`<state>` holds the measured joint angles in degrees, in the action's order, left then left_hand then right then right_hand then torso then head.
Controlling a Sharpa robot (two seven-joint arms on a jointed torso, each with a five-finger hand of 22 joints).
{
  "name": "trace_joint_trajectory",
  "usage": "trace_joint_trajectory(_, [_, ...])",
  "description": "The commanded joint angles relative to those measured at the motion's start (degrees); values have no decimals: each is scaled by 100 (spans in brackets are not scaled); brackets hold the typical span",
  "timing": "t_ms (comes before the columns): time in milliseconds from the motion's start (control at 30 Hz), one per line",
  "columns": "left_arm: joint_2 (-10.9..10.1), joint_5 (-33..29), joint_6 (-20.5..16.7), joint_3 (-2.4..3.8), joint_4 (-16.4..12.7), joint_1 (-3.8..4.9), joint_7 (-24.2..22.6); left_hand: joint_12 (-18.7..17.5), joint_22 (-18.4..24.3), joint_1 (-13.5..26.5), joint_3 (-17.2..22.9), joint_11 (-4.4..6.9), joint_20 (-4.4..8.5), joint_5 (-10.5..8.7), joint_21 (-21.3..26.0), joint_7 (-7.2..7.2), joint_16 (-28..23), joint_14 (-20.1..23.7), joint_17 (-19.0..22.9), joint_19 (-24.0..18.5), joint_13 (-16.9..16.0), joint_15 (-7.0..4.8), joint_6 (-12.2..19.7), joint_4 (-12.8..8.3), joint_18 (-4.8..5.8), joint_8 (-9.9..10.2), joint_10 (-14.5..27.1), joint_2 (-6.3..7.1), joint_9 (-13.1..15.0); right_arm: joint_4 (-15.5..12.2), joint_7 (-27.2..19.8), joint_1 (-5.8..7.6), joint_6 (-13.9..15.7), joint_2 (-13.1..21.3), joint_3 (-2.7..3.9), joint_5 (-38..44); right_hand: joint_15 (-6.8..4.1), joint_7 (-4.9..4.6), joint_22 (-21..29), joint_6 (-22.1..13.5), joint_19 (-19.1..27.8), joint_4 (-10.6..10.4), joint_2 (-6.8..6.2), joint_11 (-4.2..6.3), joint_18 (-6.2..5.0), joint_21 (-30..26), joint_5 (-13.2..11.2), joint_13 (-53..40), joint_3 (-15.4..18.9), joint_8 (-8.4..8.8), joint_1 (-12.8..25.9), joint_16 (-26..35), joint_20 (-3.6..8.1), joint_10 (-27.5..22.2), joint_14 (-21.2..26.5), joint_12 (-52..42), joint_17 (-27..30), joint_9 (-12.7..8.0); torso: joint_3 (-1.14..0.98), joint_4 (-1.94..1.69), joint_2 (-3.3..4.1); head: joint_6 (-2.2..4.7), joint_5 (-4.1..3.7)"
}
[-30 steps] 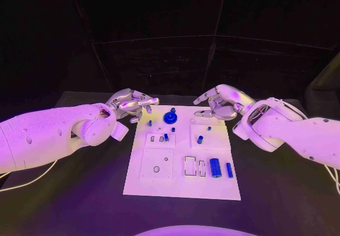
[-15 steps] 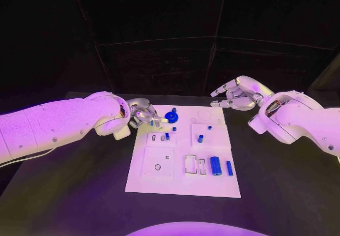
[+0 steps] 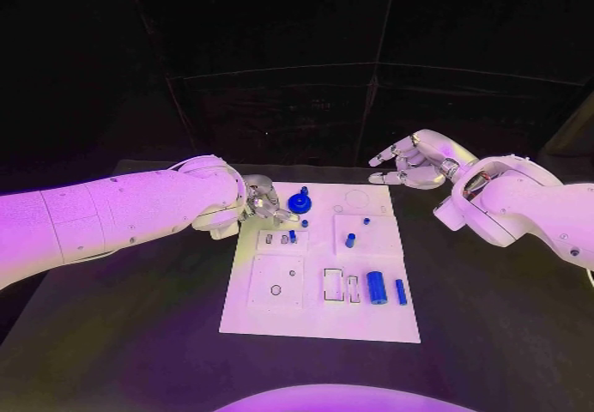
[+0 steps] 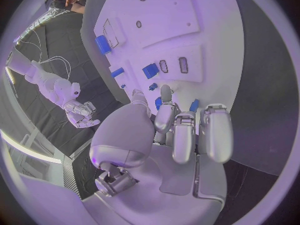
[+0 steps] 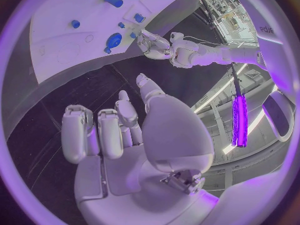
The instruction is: Assemble the parts on the task board
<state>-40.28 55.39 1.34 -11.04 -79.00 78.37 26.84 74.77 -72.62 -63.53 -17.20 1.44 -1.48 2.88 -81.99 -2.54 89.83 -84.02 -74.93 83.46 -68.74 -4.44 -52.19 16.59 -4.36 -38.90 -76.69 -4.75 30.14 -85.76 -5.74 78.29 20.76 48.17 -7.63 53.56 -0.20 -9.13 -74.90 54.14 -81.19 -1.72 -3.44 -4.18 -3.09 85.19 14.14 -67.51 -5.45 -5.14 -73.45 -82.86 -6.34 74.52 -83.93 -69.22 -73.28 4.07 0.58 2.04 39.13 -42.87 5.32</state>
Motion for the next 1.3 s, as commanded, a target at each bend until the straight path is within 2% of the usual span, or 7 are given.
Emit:
trace_joint_trajectory(33, [99,174,149,-2,47,13,199,38,-22,-20,-18,5,21,-17,-38,5,17,-598,-1507,35,-12,-53,46,-24,112,-56,-44,-70,27,21,37,13,-61,-27,5,-26,-2,11,-117,47,49,27,5,15,3,-27,19,1,5,-21,-36,25,10,10,-274,-17,6,9,4,1,12,-7,22])
trace_joint_trajectory(133, [200,158,193,-5,82,14,206,38,-23,-39,-15,6,21,-16,-39,6,17,-598,-1507,34,-12,-54,53,-29,113,-70,-44,-85,41,38,60,13,-67,-47,5,-14,-3,11,-101,49,60,25,2,16,-1,-34,24,4,10,-22,-32,29,11,8,-273,-14,13,9,8,1,12,-28,35])
trace_joint_trajectory(233, [274,145,244,-7,114,15,213,18,5,-79,-14,6,22,-16,-26,6,17,-598,-1507,22,16,-54,67,-45,107,-89,-25,-89,62,37,88,13,-67,-47,4,112,-13,18,-90,53,66,31,10,25,-3,-40,206,20,22,-27,-38,39,21,2,-270,-1,24,4,7,9,15,-29,53])
trace_joint_trajectory(367, [366,136,326,-11,165,18,225,-1,25,-164,-12,4,22,-14,-16,4,17,-598,-1507,10,42,-53,102,-77,103,-126,-2,-89,105,44,129,13,-77,-54,4,258,-16,21,-70,57,79,34,9,29,-7,-49,280,42,34,-31,-38,54,26,-10,-266,19,49,1,8,14,10,-39,28])
trace_joint_trajectory(533, [442,132,432,-16,223,19,240,-10,25,-180,-8,3,21,-14,-15,3,17,-598,-1507,8,54,-52,111,-81,103,-134,7,-97,115,56,169,13,-87,-60,4,321,-18,23,-55,59,89,37,8,30,-10,-56,310,58,38,-33,-40,64,28,-20,-262,34,67,-1,2,-5,16,-54,14])
trace_joint_trajectory(933, [476,130,566,-28,268,19,270,-8,18,-199,-5,3,20,-14,-18,4,17,-598,-1507,9,51,-51,116,-85,104,-151,7,-106,132,86,208,12,-99,-89,4,346,-19,23,-51,60,91,38,8,32,-11,-58,326,61,40,-34,-41,66,29,-22,-262,38,69,-1,2,-4,6,-99,8])
trace_joint_trajectory(1300, [519,130,695,-32,273,19,284,-1,-5,-228,-5,6,20,-14,-27,9,17,-598,-1507,15,42,-52,114,-93,108,-186,2,-112,163,121,216,11,-112,-129,3,347,-20,24,-46,62,94,38,9,32,-12,-60,334,61,42,-36,-39,69,30,-21,-261,38,75,-1,2,-11,11,-110,-7])
